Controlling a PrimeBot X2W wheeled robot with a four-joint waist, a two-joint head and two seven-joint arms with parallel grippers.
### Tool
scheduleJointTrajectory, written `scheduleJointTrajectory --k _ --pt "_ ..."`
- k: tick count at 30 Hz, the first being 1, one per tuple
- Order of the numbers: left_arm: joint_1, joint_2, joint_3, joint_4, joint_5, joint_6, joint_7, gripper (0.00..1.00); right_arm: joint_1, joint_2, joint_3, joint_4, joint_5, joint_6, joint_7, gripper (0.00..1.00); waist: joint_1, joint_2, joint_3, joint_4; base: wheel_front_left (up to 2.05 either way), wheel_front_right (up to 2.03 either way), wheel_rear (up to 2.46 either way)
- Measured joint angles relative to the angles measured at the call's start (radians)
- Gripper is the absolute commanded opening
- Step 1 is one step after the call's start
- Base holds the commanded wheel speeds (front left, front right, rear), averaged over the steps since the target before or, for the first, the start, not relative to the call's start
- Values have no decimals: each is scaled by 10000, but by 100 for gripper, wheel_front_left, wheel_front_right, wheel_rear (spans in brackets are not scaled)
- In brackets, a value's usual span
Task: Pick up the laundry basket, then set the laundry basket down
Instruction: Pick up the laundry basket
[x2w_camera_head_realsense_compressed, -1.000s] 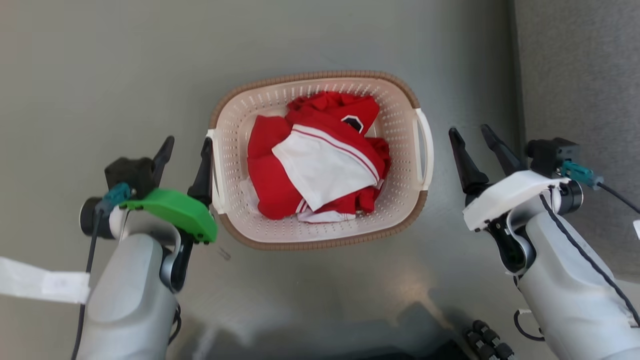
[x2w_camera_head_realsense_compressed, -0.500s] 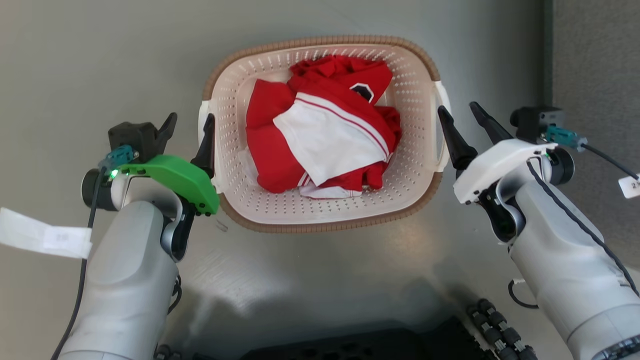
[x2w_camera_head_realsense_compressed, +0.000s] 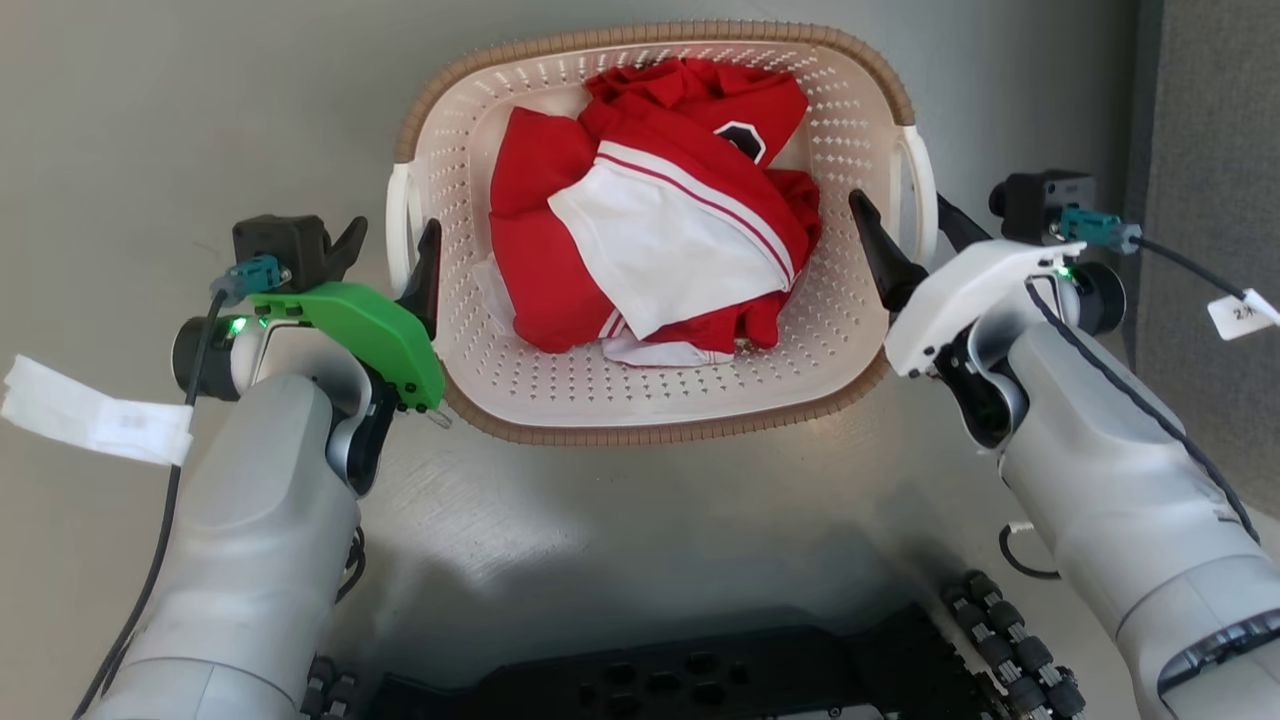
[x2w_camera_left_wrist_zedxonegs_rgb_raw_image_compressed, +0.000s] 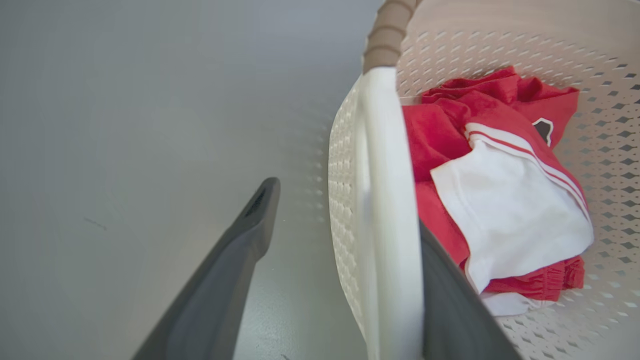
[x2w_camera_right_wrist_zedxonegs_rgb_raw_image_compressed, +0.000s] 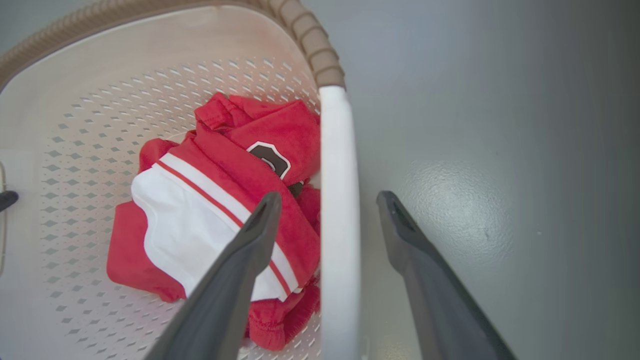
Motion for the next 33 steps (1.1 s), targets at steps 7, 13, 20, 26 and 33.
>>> scheduleJointTrajectory --k 7,13,20,26,33 --pt "-293 -6 -288 332 -219 0 0 100 -316 77 182 510 286 0 86 45 0 0 196 -28 0 0 0" --pt "-436 -6 -675 554 -642 0 0 0 -576 134 376 763 583 0 84 0 0 0 229 -41 0 0 0" --pt "-613 -125 -1026 598 -1055 -15 -6 0 -689 198 617 949 731 0 75 0 -1 0 193 -45 0 0 0" --pt "-621 -84 -1302 834 -1406 -13 -19 0 -693 255 859 1129 928 -2 71 0 0 0 21 -41 0 0 0" --pt "-616 -63 -1588 988 -1666 -12 -92 0 -690 255 1133 1254 1143 -8 56 0 0 0 -291 -43 0 0 0"
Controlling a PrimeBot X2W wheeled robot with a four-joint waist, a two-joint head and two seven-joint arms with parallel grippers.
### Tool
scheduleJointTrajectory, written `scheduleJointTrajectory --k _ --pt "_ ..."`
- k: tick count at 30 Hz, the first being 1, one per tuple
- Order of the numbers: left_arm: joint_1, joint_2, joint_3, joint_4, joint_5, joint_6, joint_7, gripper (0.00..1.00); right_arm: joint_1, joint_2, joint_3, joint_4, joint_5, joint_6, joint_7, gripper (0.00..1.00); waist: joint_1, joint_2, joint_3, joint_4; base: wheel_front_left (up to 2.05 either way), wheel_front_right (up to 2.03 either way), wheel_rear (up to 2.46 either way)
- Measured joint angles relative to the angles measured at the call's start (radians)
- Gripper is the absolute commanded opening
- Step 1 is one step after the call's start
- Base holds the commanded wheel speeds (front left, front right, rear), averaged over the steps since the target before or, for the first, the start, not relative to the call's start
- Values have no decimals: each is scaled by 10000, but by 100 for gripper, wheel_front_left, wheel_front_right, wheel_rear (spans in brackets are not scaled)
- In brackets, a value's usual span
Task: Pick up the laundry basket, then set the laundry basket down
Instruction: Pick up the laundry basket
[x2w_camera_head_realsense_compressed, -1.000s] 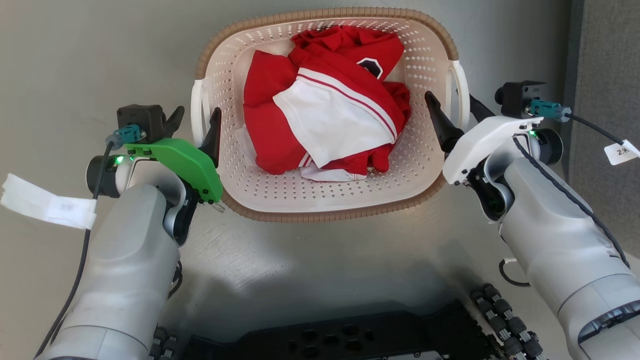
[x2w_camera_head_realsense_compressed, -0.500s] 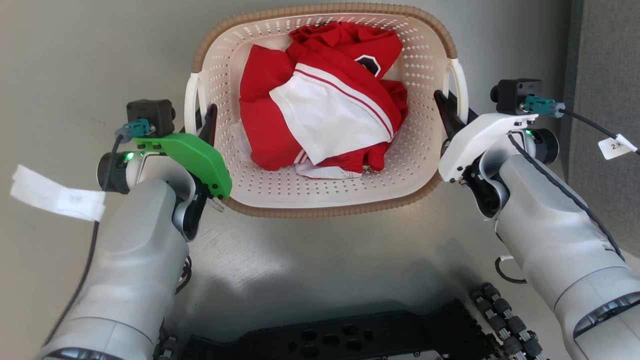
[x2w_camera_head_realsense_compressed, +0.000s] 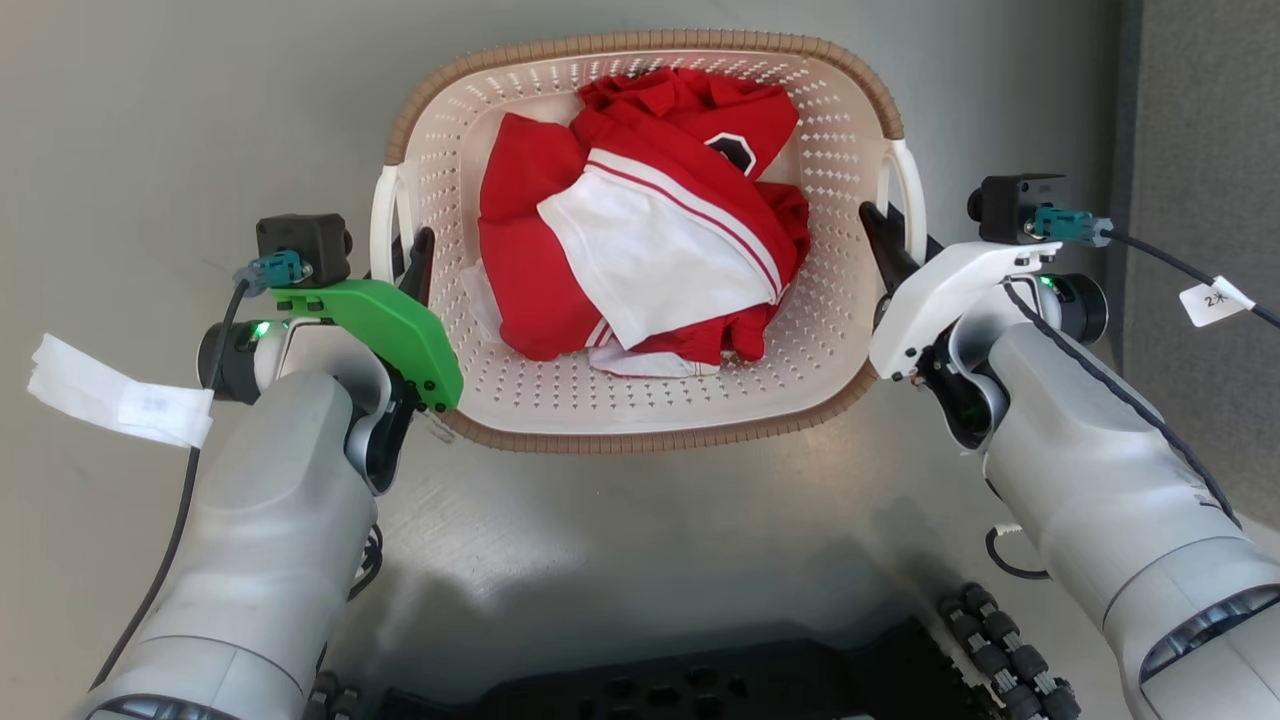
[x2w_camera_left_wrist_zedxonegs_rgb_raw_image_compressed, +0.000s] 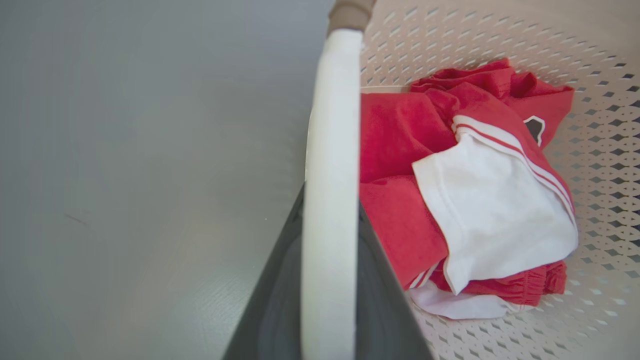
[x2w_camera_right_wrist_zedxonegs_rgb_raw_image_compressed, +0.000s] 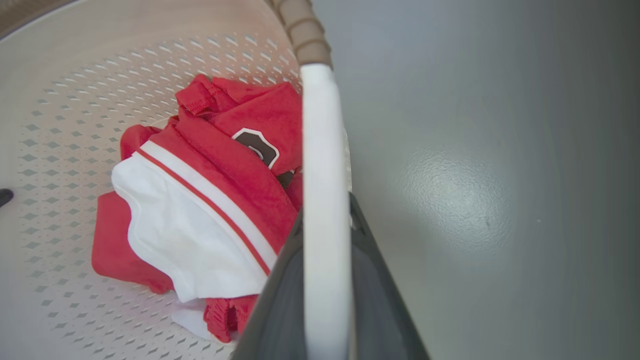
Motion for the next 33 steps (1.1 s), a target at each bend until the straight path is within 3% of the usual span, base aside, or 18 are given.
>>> scheduleJointTrajectory --k 16,33 --pt "603 40 -777 299 -1189 4 90 0 483 44 750 368 650 -6 65 0 0 0 -1610 -32 0 0 0" --pt "1545 65 -1310 642 -2399 4 738 0 1072 109 1490 499 1430 -8 1220 0 -1 0 -3981 -56 0 0 0"
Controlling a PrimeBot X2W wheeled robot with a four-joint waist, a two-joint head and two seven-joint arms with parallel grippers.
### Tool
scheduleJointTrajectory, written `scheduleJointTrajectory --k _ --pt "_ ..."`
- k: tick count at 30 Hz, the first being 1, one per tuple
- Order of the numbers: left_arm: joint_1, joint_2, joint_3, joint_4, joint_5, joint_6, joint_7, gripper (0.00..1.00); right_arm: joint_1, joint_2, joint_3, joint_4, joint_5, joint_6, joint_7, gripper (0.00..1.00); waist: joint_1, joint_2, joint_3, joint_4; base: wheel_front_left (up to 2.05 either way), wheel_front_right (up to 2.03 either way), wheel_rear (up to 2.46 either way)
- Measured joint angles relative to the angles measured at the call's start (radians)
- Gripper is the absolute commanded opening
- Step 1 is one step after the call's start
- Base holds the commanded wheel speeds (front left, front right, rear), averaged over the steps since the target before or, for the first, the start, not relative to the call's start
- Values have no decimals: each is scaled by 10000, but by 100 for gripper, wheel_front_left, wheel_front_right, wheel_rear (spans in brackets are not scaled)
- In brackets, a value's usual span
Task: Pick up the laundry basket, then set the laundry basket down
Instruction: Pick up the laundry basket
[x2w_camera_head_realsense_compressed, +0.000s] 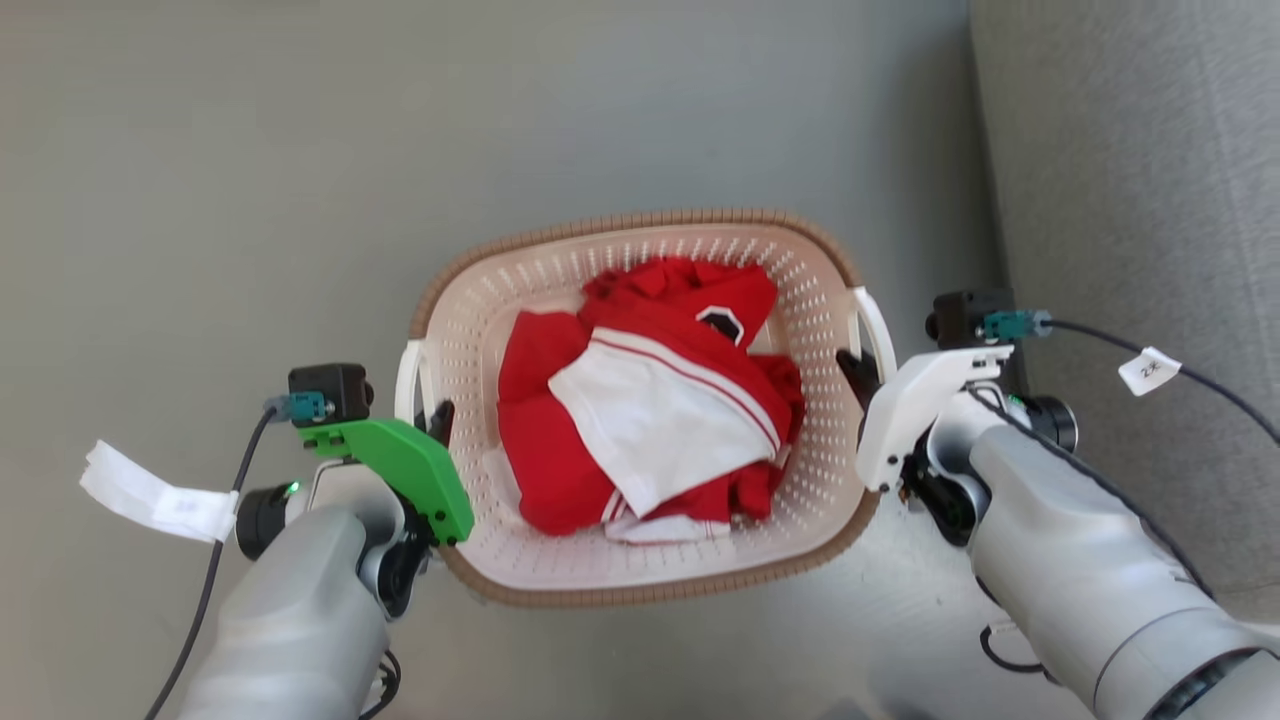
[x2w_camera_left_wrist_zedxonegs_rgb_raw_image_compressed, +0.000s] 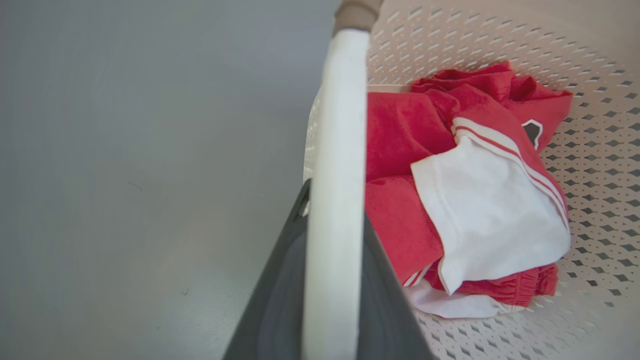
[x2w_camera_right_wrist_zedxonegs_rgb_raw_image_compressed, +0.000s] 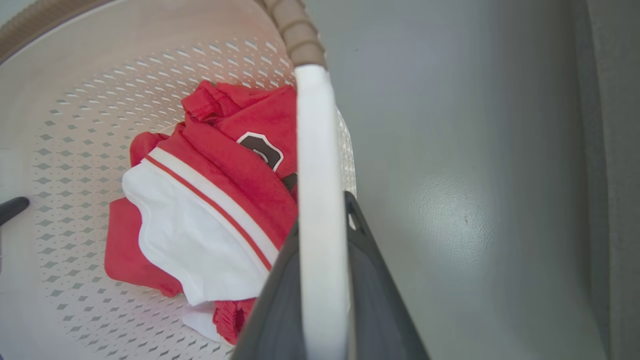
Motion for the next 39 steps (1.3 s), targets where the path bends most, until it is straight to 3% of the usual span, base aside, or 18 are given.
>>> scheduleJointTrajectory --k 26,39 --pt "1738 -12 -750 600 -1066 -2 1417 0 1804 107 880 77 1239 -15 1768 0 -1 0 -3525 -221 0 0 0" --pt "1737 -6 -1009 723 -1258 -2 2236 0 1806 -31 1187 6 1745 -29 2847 0 -1 0 -4135 -398 0 0 0"
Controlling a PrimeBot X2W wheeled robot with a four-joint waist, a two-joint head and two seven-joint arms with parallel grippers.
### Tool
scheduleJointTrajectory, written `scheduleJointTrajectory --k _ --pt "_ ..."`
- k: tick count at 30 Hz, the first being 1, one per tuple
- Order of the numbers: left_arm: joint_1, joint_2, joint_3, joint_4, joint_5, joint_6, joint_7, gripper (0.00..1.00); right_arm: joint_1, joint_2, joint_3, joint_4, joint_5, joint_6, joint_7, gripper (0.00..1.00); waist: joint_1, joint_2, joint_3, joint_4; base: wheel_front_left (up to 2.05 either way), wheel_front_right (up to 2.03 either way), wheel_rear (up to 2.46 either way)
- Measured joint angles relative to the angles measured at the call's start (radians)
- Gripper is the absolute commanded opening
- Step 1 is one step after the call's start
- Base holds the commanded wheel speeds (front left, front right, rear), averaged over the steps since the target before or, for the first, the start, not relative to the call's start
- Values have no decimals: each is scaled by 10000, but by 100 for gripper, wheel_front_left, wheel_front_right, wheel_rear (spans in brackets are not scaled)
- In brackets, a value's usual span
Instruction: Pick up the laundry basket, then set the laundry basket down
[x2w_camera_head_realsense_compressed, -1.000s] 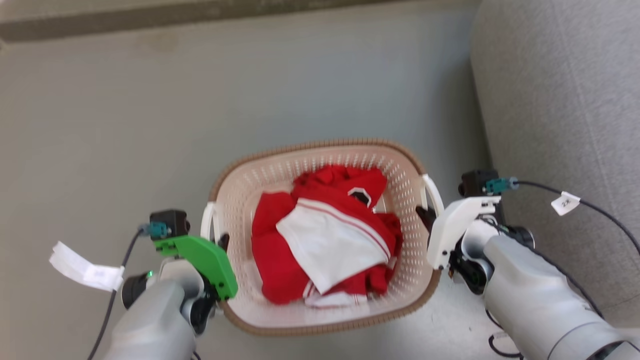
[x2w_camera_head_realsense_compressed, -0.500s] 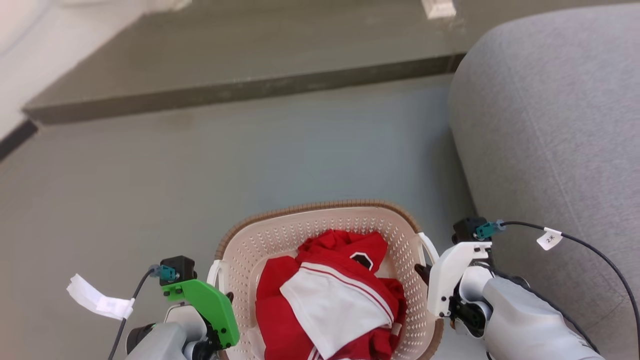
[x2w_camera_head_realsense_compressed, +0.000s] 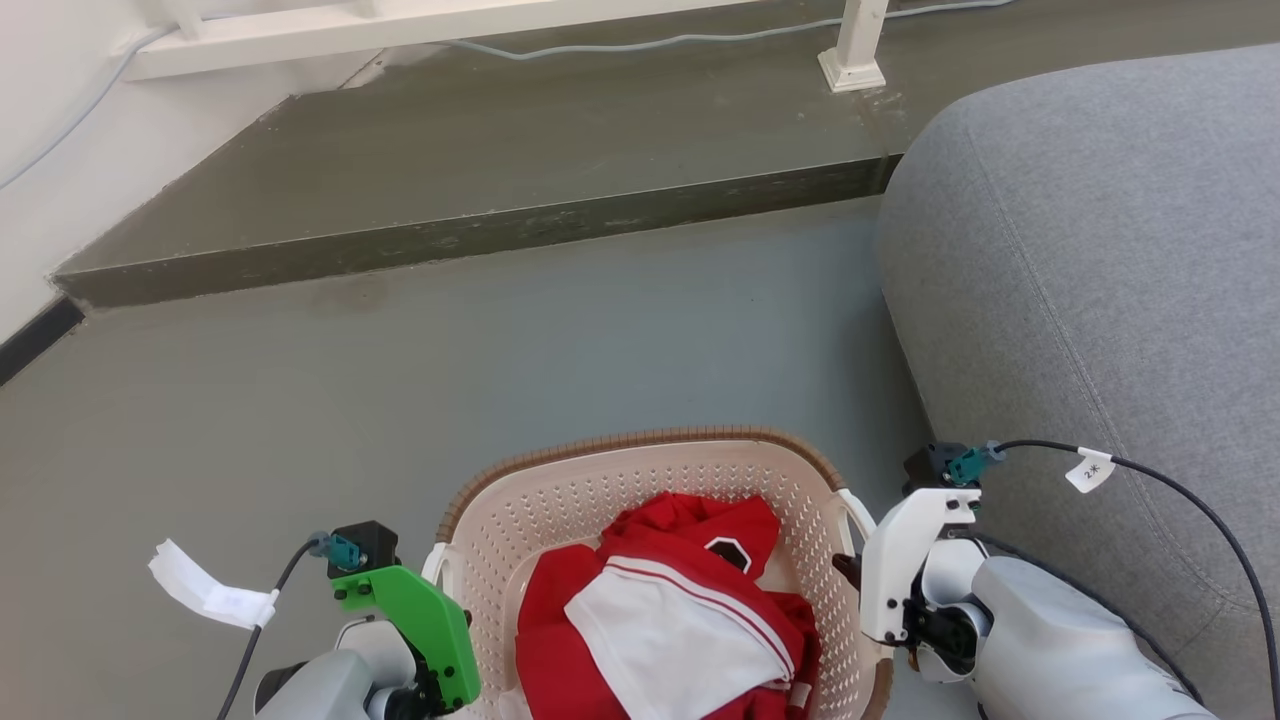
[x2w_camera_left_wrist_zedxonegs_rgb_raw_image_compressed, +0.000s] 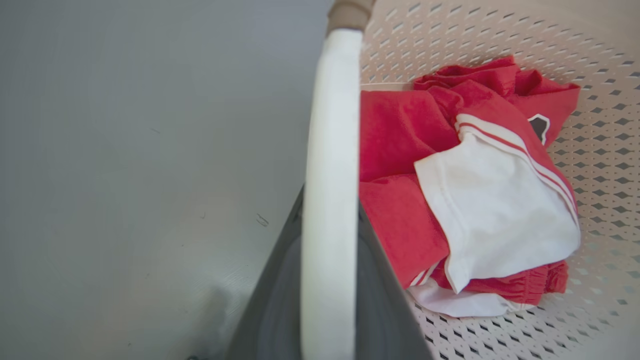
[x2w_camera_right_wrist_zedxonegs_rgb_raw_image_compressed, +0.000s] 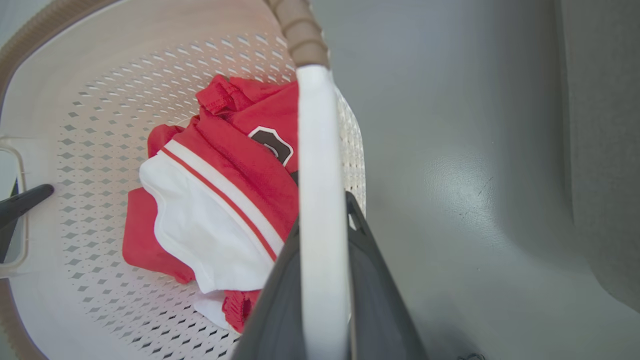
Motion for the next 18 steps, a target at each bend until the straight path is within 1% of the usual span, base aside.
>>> scheduleJointTrajectory --k 15,18 --pt "-11 -6 -136 61 -428 2 702 0 -12 -163 288 -102 366 -2 700 0 0 0 -72 -17 0 0 0" --pt "-12 -6 -178 73 -495 2 725 0 -12 -180 334 -128 439 -67 725 0 0 1 -102 -22 0 0 0"
